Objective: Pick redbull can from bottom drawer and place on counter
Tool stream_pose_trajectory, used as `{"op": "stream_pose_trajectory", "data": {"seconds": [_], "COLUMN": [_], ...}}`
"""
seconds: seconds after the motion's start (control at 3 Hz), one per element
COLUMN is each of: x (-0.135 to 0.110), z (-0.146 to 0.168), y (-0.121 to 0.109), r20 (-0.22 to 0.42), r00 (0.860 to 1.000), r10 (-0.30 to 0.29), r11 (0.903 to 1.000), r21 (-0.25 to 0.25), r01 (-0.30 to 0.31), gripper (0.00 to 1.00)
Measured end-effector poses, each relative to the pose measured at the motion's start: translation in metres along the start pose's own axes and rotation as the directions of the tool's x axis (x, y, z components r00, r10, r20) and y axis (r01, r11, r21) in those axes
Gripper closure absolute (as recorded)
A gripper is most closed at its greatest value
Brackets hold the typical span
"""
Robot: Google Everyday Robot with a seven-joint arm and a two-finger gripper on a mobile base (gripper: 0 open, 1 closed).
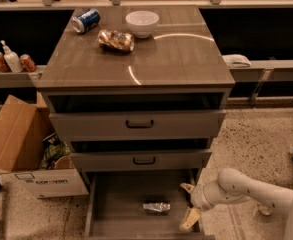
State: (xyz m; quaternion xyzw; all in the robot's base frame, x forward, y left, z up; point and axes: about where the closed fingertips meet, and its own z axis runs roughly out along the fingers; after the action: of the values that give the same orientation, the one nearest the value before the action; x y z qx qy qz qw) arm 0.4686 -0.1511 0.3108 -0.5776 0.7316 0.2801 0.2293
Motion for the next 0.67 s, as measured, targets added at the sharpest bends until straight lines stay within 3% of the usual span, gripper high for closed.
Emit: {"op": "stream_pose_trajectory", "data": {"seconds": [0.67], "x": [0.028], "z": [0.050], "y": [-0.045], "r20": [-0.046], "r00": [0.999], "r10": [-0.008], "r11": [0.9997], "r21": [0.023], "r01": [0.009], "gripper": [0.00]}}
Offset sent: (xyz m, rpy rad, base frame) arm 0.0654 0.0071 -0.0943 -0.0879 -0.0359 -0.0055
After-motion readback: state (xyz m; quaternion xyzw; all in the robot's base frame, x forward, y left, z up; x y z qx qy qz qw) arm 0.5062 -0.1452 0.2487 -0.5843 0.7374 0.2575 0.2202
